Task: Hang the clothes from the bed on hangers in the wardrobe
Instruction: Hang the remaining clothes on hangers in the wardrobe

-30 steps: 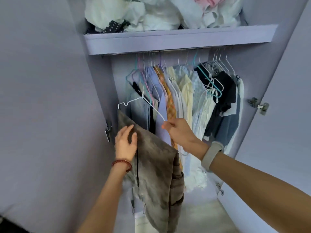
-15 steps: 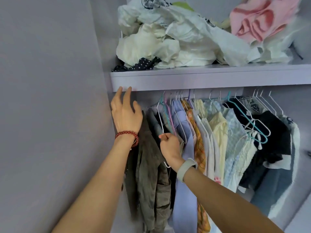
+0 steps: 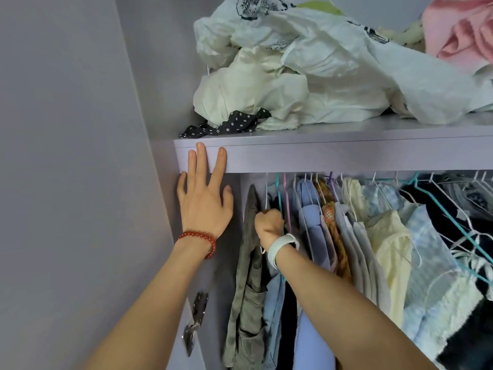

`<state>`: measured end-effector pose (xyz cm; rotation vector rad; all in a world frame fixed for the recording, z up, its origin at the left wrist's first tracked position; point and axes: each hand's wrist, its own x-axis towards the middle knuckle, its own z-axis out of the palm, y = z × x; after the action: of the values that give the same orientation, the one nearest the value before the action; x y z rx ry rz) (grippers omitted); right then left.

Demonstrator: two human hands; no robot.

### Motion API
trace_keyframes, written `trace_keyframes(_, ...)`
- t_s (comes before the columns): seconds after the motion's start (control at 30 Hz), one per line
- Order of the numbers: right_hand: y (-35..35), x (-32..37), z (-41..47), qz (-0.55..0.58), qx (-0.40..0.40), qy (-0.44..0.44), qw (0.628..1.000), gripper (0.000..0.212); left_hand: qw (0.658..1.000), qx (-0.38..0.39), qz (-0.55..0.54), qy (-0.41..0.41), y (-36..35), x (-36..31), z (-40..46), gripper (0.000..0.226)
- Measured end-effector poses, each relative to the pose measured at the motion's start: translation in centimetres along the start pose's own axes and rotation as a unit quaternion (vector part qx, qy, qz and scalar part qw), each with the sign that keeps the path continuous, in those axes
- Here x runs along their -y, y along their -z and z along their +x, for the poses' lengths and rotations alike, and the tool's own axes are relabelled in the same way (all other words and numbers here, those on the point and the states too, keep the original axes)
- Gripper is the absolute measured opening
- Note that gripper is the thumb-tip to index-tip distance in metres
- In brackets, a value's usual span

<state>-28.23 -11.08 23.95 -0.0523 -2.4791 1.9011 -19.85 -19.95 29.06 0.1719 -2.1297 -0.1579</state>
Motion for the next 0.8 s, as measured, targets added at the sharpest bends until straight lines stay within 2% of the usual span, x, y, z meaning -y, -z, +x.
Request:
trace_keyframes(0.1, -0.9, -1.6, 0.1, 0.014, 0.001, -0.045, 0.999, 0.028, 1.000, 0.010, 0.002, -0.013, 0.2, 0.6, -0.2, 0.066)
trace_keyframes(0.23, -0.9, -1.9, -0.4, 0.000, 0.033, -0.024, 0.999, 0.030, 0.999, 0.008, -0.035, -0.010, 0.5, 0.4, 0.0, 0.064)
trace_keyframes(0.3, 0.2, -2.7, -1.2, -0.041, 0.067, 0.042, 0.996, 0.031, 0.996, -0.017, -0.087, 0.013, 0.3, -0.2, -0.8, 0.060)
trace_keyframes(0.37, 1.8, -4.7, -2.8, -0.071, 0.045, 0.177, 0.981, 0.033, 0.989, -0.042, -0.134, 0.044, -0.5, -1.0, -2.8, 0.054)
trace_keyframes(0.43, 3.6, -7.2, -4.3, -0.095, -0.051, 0.314, 0.943, 0.035, 0.978, 0.003, -0.186, 0.094, -2.0, -1.8, -5.6, 0.050)
trace_keyframes(0.5, 4.7, -9.4, -4.0, -0.141, -0.117, 0.378, 0.908, 0.039, 0.947, 0.103, -0.254, 0.169, -4.0, -2.7, -7.4, 0.052)
trace_keyframes(0.57, 5.6, -10.6, -3.2, -0.188, -0.118, 0.361, 0.906, 0.042, 0.909, 0.203, -0.282, 0.231, -6.0, -3.7, -8.0, 0.057)
trace_keyframes(0.63, 6.5, -11.2, -2.7, -0.229, -0.116, 0.334, 0.907, 0.044, 0.879, 0.265, -0.293, 0.266, -7.6, -4.8, -7.8, 0.057)
trace_keyframes(0.7, 7.5, -11.5, -2.3, -0.261, -0.121, 0.324, 0.901, 0.047, 0.867, 0.291, -0.291, 0.280, -9.3, -5.7, -7.5, 0.054)
trace_keyframes(0.8, 9.0, -11.4, -1.4, -0.309, -0.118, 0.307, 0.892, 0.040, 0.867, 0.276, -0.279, 0.307, -11.7, -6.2, -7.7, 0.044)
